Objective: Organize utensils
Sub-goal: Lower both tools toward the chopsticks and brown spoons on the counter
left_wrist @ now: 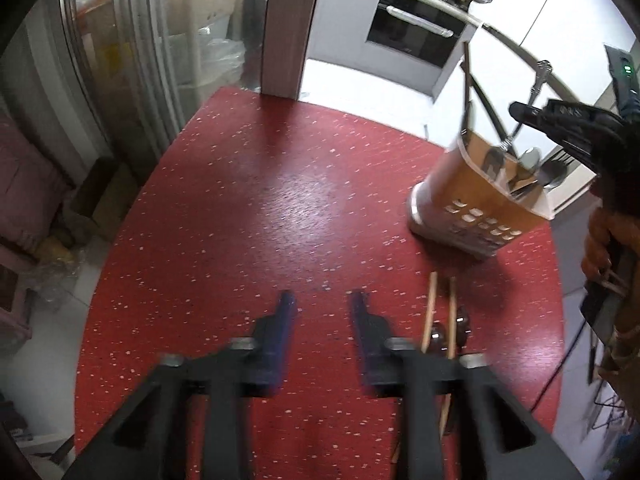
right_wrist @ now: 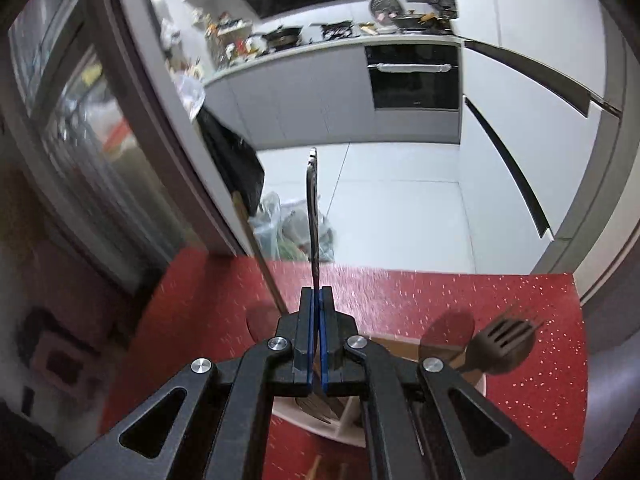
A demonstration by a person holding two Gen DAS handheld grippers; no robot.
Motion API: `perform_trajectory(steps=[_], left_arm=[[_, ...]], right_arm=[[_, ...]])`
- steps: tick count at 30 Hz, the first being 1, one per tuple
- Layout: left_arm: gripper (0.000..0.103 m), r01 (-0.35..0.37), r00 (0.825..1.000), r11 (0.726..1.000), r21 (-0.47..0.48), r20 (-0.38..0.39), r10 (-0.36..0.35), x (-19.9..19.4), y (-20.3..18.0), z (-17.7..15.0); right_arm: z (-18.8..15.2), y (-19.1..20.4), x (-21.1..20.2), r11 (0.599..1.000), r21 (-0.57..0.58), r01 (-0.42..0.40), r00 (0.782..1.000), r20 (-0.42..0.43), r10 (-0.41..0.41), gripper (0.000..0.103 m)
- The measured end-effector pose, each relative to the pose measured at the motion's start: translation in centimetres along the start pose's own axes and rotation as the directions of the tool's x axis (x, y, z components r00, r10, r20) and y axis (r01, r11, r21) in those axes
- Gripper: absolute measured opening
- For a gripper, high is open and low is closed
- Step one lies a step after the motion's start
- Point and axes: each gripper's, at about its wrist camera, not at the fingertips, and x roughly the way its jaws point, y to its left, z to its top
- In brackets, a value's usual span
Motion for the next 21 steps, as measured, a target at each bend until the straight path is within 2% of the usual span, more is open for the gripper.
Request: perform_trajectory(steps=[4, 7, 8, 9, 10, 11, 14, 17, 21], left_arm=[[0.103, -0.037, 0.999, 0.999, 0.008, 0.036, 0.037, -0.1, -0.2, 0.0], [0.103, -0.046, 0.998, 0.999, 0.022, 0.047, 0.045, -0.1, -0.7, 0.2], [0.103, -0.052, 0.998, 0.998, 0.027, 0.048, 0.05, -0.1, -0.8, 0.3], [0.103, -0.056, 0.997, 0.998, 0.029, 0.049, 0.055, -0.1, -0.9, 0.3], [0.103, -0.061, 0.997, 0.998, 0.03, 0.049, 0.06, -0.1, -1.0, 0.4], [0.103, -0.064, 0.997, 0.998, 0.029, 0.052, 0.063, -0.1, -1.0, 0.4], [0.103, -0.087, 0.996, 0.995, 0.043, 0.03, 0.086, 0.5, -1.3, 0.5], [0.103, -0.068, 0.997, 0.996, 0.063, -0.033, 0.07, 1.7, -1.5, 0.2], [0.103, -0.032, 0.991, 0.995, 0.096, -0.126, 0.044, 3.6, -1.7, -1.3]], right_arm=[[-1.8, 0.2, 0.6, 0.998, -0.055, -0.034, 0.996, -0.082, 0.029, 0.004], [-2.3, 0.0, 0.5, 0.997, -0.046, -0.056, 0.989, -0.142, 0.049, 0.012], [-2.3, -0.2, 0.1, 0.997, -0.03, -0.068, 0.987, -0.151, 0.063, 0.031], [-2.2, -0.4, -0.3, 0.997, -0.017, -0.071, 0.987, -0.149, 0.068, 0.063], [-2.1, -0.7, -1.0, 0.997, 0.0, -0.072, 0.988, -0.136, 0.071, 0.076], [-2.0, -1.1, -2.1, 0.997, 0.021, -0.076, 0.991, -0.11, 0.078, 0.081], [-2.2, -2.3, -4.6, 0.99, 0.095, -0.099, 0.99, -0.091, 0.108, 0.081], [-3.9, -3.5, -6.7, 0.983, 0.15, -0.103, 0.988, -0.097, 0.118, 0.081], [-8.3, -5.0, -8.2, 0.978, 0.204, -0.042, 0.976, -0.199, 0.083, 0.081]])
